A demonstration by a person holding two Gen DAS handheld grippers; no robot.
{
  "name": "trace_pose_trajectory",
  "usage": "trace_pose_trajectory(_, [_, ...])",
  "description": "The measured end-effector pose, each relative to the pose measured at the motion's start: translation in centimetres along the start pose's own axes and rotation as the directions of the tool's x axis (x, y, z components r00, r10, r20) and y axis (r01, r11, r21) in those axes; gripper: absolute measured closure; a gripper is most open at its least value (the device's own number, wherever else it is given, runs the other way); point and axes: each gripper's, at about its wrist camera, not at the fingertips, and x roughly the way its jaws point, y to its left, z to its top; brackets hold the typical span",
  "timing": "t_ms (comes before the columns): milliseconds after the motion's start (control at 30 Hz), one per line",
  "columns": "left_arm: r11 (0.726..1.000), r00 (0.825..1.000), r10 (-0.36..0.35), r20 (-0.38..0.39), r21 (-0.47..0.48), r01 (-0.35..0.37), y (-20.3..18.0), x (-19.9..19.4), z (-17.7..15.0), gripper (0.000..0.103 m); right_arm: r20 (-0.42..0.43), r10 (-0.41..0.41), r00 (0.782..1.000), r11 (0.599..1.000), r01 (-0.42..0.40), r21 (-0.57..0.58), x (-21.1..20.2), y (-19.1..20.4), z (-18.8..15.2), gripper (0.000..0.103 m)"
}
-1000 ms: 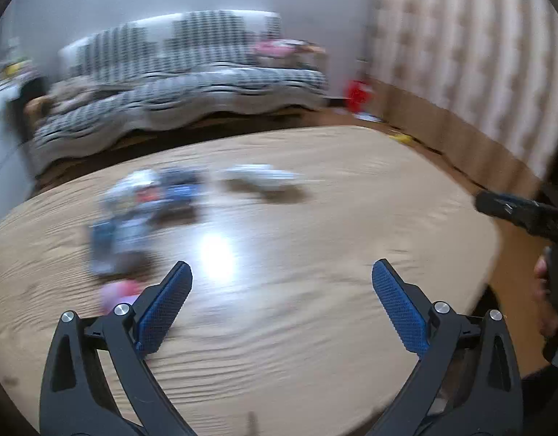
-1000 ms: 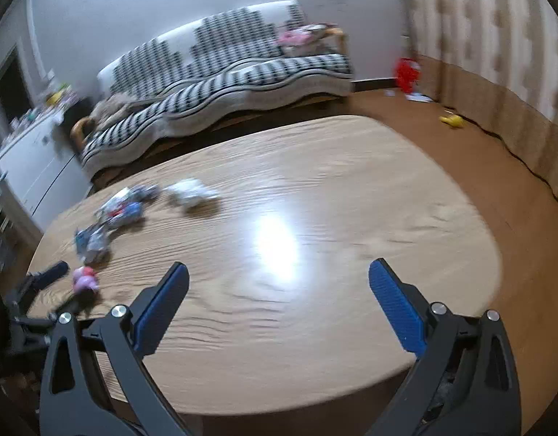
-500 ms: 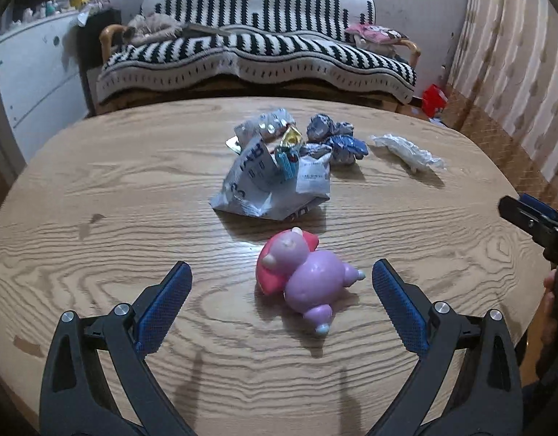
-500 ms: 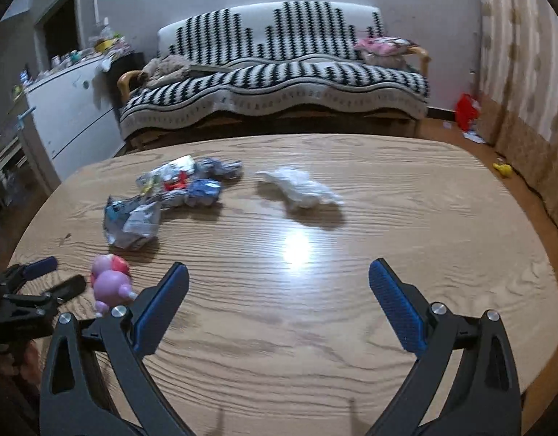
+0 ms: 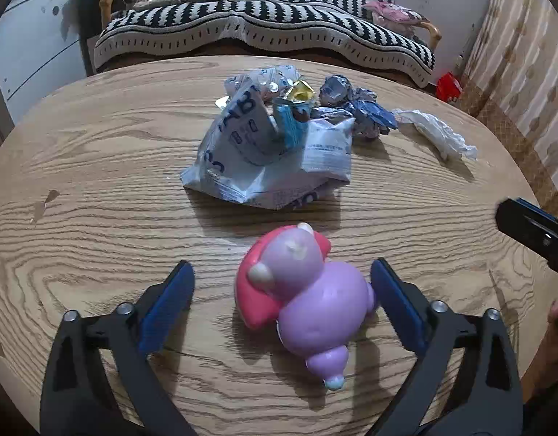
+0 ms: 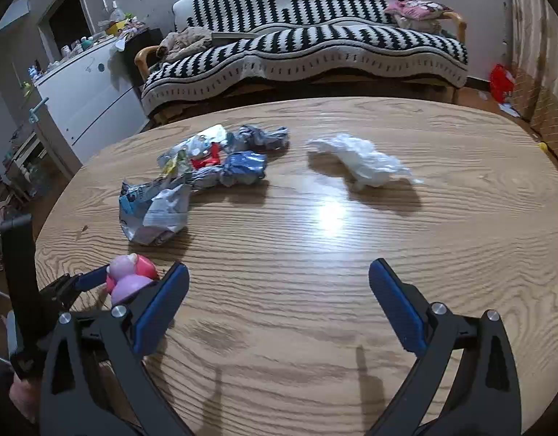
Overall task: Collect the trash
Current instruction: 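Grasp the pink-purple toy with the left gripper while the right grasps the white-blue wrapper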
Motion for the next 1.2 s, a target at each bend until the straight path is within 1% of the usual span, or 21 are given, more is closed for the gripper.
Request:
trace_pose_trajectory(33, [1.000,1.000,-0.015,0.003,0.006,0.015,-0.1,-0.2,-0.1,0.024,-0.005,0.008,1.000,1.000,-0.008,-0.004,0.4,0.3,0.1,0.007])
trace_pose_trajectory(67, [0.999,0.999,-0.046,0.004,0.012,0.046,-0.3,-0.3,-0.1,0.038,-0.009,0.015,1.000,1.000,-0.015,-0.011,0.8,0.7,0.2,0.007])
trace_pose_trajectory(100, [0.998,0.998,-0.057,0.002,0.015,0.057,-0.3,-0.3,-0.2,0.038,-0.012,0.022,1.000,1.000,-0.022,-0.018,1.2,1.1,0.3,0.007])
trace_pose_trajectory(167, [0.998,0.998,-0.058,0.001,0.012,0.058,-0.3,-0.6,-0.5,0.045,-0.018,0.034,0.999,0.999,-0.035,-0.028,2.2,2.0,0.6,0.007])
trace_pose_trajectory(200, [0.998,0.998,-0.062,-0.002,0.007,0.062,-0.1,-0.7,-0.6,0.046,-0.024,0.040,0.999,0.999,-0.040,-0.028,2.8,2.5,0.9,0.007])
trace_pose_trajectory(300, [0.999,0.999,-0.031,-0.007,-0.014,0.031,1.5,-1.4,-0.7,0.048,-0.033,0.071,0.997,0.997,-0.072,-0.018,4.2,3.8,1.5,0.007])
trace_pose_trajectory(467, [0.996,1.000,-0.009,-0.020,-0.090,0.007,5.3,-2.2,-0.6,0.048,-0.010,0.119,0.993,0.992,-0.119,-0.038,5.9,7.3,3.1,0.007])
trace_pose_trajectory(533, [0.992,1.000,0.004,-0.019,-0.122,-0.006,6.7,-2.6,-0.6,0.048,0.010,0.124,0.992,0.991,-0.124,-0.054,6.1,8.6,3.6,0.008])
trace_pose_trajectory(600, [0.991,1.000,0.009,-0.018,-0.133,-0.011,7.5,-2.8,-0.6,0.048,0.029,0.114,0.993,0.989,-0.111,-0.098,6.5,10.4,3.9,0.010])
trace_pose_trajectory(667, [0.989,1.000,0.003,-0.018,-0.151,-0.006,8.4,-2.9,-0.7,0.048,0.035,0.088,0.996,0.986,-0.082,-0.145,7.3,11.9,3.9,0.018])
trace_pose_trajectory(733, [0.988,1.000,0.004,-0.018,-0.156,-0.007,8.8,-2.9,-0.5,0.048,0.032,0.080,0.996,0.985,-0.074,-0.155,8.0,12.5,3.9,0.026])
trace_pose_trajectory(767, [0.988,1.000,0.004,-0.018,-0.156,-0.007,9.0,-2.9,-0.4,0.048,0.027,0.080,0.996,0.986,-0.076,-0.148,8.5,12.6,4.0,0.032])
trace_pose_trajectory(800, [0.988,1.000,0.002,-0.017,-0.157,-0.004,9.0,-2.9,-0.3,0.048,0.023,0.078,0.997,0.987,-0.074,-0.141,8.8,12.6,4.1,0.041])
trace_pose_trajectory(833, [0.988,1.000,0.000,-0.015,-0.155,-0.003,9.0,-3.0,-0.3,0.048,0.021,0.076,0.997,0.988,-0.073,-0.136,9.0,12.6,4.1,0.045])
trace_pose_trajectory(867, [0.989,1.000,-0.001,-0.012,-0.150,-0.001,8.9,-3.0,-0.2,0.048,0.022,0.078,0.997,0.989,-0.074,-0.132,9.2,12.6,4.2,0.056])
trace_pose_trajectory(900, [0.989,1.000,-0.002,-0.011,-0.147,0.000,8.9,-3.1,-0.3,0.048,0.021,0.085,0.996,0.988,-0.082,-0.129,9.3,12.5,4.2,0.065])
trace_pose_trajectory(1000, [0.990,1.000,-0.007,-0.004,-0.140,0.007,8.5,-3.4,-0.3,0.048,0.025,0.100,0.995,0.989,-0.096,-0.111,9.0,12.1,4.1,0.076])
trace_pose_trajectory(1100, [0.991,1.000,-0.007,0.008,-0.131,0.008,7.8,-3.7,-0.1,0.048,0.040,0.106,0.994,0.989,-0.102,-0.103,7.9,11.6,4.0,0.078])
trace_pose_trajectory(1200, [0.994,0.999,0.000,0.033,-0.108,0.004,6.9,-4.3,0.4,0.048,0.064,0.109,0.992,0.988,-0.101,-0.113,6.0,11.0,3.8,0.079])
